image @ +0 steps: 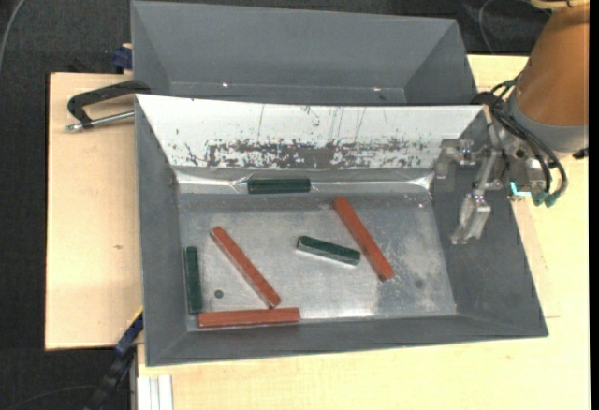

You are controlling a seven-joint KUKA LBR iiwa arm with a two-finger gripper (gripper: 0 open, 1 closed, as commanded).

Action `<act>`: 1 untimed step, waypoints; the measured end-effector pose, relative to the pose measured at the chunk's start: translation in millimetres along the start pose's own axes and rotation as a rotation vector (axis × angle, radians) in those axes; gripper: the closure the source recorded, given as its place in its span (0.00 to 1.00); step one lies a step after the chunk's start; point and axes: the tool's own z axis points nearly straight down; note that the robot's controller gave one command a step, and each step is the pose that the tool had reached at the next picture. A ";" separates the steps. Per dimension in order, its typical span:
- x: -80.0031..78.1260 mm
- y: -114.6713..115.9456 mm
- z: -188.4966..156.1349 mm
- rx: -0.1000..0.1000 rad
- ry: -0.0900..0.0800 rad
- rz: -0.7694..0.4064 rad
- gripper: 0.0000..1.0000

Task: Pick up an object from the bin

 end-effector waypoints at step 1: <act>-44.1 53.6 177.5 -0.002 0.006 -0.036 0.00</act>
Offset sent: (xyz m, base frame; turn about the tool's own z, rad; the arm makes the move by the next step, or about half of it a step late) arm 0.0448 0.0521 -0.1764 -0.0346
